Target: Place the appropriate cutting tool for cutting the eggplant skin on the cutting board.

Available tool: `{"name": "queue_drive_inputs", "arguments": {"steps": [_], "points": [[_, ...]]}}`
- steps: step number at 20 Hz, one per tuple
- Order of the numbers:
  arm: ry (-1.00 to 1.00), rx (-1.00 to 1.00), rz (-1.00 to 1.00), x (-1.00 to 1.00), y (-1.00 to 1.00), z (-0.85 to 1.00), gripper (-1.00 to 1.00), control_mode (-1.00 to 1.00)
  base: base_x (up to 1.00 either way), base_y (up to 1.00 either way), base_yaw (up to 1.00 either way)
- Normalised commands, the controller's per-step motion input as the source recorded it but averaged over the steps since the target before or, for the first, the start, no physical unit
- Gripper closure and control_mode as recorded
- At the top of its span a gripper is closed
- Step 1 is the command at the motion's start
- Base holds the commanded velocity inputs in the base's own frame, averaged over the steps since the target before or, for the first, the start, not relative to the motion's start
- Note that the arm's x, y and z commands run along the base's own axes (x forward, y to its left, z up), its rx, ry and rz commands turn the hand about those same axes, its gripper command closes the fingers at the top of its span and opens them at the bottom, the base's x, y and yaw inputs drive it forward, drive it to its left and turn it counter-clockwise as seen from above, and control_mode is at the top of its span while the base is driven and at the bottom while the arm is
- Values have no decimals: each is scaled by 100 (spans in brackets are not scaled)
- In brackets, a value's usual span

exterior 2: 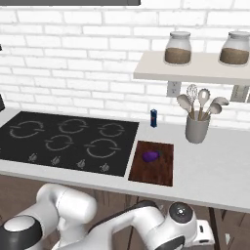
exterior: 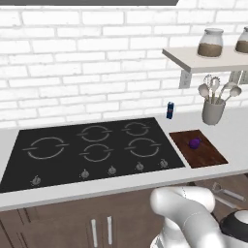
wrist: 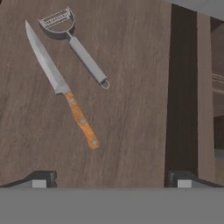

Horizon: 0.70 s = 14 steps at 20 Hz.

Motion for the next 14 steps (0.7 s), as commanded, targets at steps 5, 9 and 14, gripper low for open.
{"name": "queue_drive_inputs", "arguments": {"steps": [5, 9, 14], "points": [[-1, -4, 8, 0, -2, 6, -100, -100, 0, 0, 0], [0, 0, 7, 21, 0, 1, -100, -100, 0, 0, 0], [0, 2, 0, 50, 15, 14, -100, -100, 0, 0, 0]]}}
